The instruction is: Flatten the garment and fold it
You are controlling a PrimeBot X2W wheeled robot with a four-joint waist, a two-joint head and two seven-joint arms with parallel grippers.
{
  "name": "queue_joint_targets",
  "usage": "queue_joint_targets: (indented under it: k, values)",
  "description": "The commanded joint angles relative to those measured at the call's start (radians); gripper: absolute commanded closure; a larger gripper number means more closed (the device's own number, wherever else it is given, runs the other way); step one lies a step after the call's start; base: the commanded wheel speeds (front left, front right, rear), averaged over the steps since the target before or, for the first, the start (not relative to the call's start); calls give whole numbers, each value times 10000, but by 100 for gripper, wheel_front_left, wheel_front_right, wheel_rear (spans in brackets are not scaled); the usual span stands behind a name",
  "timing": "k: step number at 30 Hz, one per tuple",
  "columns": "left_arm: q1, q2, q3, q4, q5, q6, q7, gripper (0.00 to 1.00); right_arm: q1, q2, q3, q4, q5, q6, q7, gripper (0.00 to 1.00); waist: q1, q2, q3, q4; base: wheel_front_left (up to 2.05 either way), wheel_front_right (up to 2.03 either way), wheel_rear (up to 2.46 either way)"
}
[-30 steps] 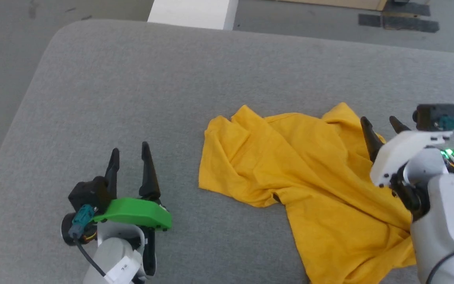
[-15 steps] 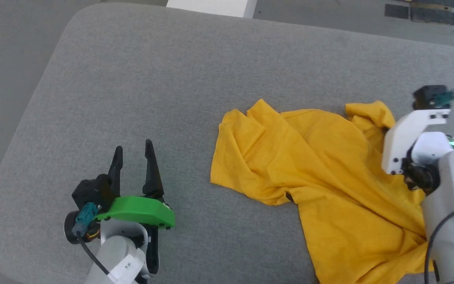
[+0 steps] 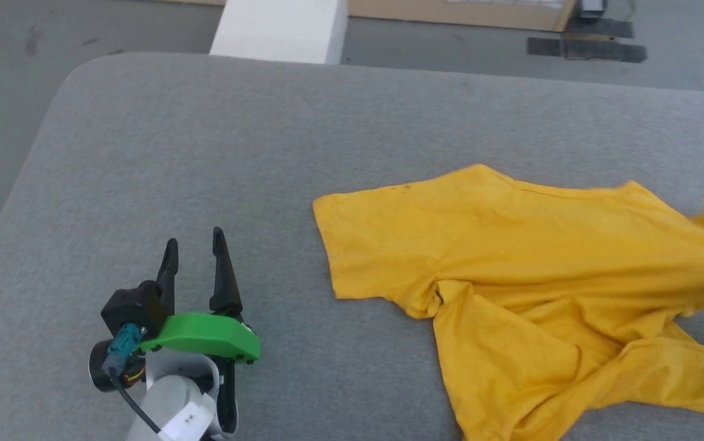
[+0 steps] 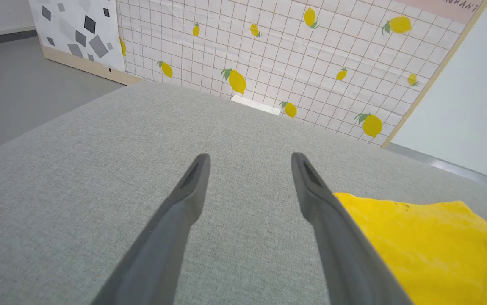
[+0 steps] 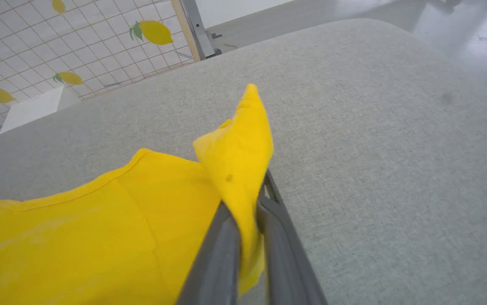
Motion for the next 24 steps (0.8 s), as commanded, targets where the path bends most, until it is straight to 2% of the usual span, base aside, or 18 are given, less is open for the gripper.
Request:
queue_joint_targets:
  k: [1,5,6,7,8,11,14,19,24]
  values:
    - [85,-19,49,35,44,-67,-36,0,253,105,-332,-113,-93,-13,125,100,0,-1,-227,-378,0,0,0]
    - [83,-19,86,101,105,-146,-36,0,749,266,-1268,-78,-269,-13,779,100,0,-1,-318,-652,0,0,0]
    - [82,-19,65,120,110,-164,-36,0,820,278,-1430,22,-205,-13,918,85,0,-1,-346,-707,0,0,0]
    - [81,-19,47,138,107,-177,-36,0,855,283,-1480,137,-55,-13,966,57,0,-1,-374,-750,0,0,0]
    - [76,-19,19,164,99,-190,-36,0,886,285,-1537,258,182,-13,919,0,0,-1,-400,-793,0,0,0]
    - [38,-19,-91,261,79,-219,-36,0,1042,288,-1465,338,634,-13,379,0,0,-1,-461,-888,0,0,0]
    - [-156,-19,-295,435,92,-288,19,0,1437,290,-872,-19,1063,-13,-644,0,0,-1,-507,-948,0,0,0]
    - [-951,-18,-769,906,268,-353,535,0,2737,291,1390,-1337,1785,-13,-2658,0,0,-1,-436,-1101,0,0,0]
    - [-2133,36,-1179,1817,525,-413,1450,0,3686,291,3148,-2304,2148,-13,-3788,0,0,-1,-261,-1461,0,0,0]
